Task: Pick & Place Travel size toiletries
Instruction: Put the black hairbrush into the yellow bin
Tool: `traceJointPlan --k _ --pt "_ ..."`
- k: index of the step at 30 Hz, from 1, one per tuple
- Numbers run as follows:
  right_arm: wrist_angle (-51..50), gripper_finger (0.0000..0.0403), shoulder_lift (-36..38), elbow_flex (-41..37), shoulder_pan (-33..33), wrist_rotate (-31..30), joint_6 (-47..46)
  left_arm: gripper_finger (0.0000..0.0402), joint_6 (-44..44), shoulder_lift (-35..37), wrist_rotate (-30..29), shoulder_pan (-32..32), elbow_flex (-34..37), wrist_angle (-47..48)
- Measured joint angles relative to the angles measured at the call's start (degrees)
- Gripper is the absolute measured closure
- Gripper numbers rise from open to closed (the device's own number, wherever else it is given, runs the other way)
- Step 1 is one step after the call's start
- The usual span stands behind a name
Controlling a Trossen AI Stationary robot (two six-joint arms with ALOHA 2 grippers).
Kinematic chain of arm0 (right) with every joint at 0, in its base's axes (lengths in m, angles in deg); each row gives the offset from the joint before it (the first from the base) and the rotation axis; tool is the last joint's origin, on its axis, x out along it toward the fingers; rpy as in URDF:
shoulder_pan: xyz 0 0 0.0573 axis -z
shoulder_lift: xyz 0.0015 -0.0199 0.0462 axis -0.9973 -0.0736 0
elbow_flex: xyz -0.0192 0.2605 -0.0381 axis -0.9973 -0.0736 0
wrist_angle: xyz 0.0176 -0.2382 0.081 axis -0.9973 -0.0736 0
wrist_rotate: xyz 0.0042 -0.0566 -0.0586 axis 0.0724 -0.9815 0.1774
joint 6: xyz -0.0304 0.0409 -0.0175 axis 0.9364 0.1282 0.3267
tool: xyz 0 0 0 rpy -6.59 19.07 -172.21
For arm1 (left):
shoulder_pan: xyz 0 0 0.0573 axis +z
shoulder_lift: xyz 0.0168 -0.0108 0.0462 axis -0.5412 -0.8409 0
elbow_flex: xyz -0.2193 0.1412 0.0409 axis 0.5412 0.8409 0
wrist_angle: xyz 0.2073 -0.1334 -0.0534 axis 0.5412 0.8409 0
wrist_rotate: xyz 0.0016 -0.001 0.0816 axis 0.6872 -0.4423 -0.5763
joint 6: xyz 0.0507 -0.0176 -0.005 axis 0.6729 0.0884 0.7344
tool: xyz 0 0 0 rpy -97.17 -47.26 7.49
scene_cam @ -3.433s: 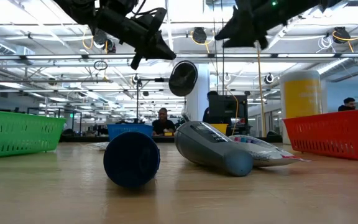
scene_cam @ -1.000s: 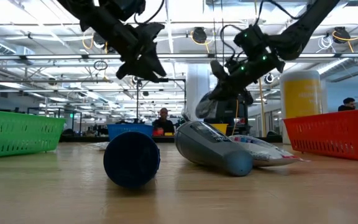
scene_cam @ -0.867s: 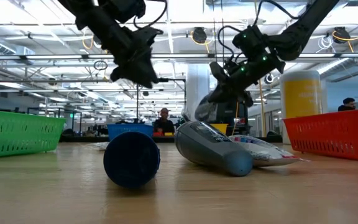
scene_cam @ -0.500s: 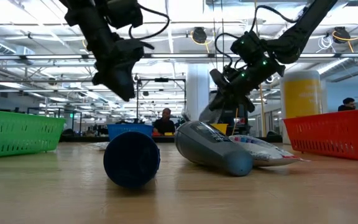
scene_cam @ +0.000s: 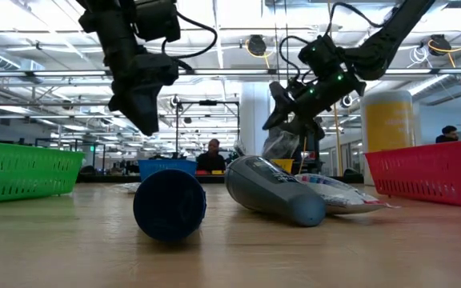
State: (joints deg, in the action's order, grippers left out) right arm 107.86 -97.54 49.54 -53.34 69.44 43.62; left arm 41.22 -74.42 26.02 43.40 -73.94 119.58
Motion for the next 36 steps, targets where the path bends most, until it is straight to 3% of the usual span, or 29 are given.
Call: traceJointPlan --k 4,9,14,18,25,36 --pt "0.13 0.0200 4.18 0.00 0.21 4.41 3.30 0.0272 1.07 0.00 0.07 0.00 0.00 0.99" --pt "-1.58 0.0206 12.19 0.00 -0.43 11.81 5.76 0.0213 -4.07 0.00 0.05 0.00 0.00 0.98" --pt "-10.95 0.0218 21.72 0.00 -4.31 11.61 11.59 0.0143 -16.51 0.00 2.50 -0.35 0.00 1.85" --pt "-18.08 0.0229 27.77 0.00 -8.24 8.68 14.35 0.0112 -19.87 0.00 1.61 -1.67 0.00 1.86" --pt "-22.31 0.0236 31.69 0.00 -12.75 8.35 13.77 0.0106 -20.12 -2.85 0.42 -2.58 0.00 2.07" --pt "-22.94 0.0236 31.47 0.00 -15.35 5.32 13.63 0.0105 -5.93 -11.17 6.59 -3.13 0.04 7.99"
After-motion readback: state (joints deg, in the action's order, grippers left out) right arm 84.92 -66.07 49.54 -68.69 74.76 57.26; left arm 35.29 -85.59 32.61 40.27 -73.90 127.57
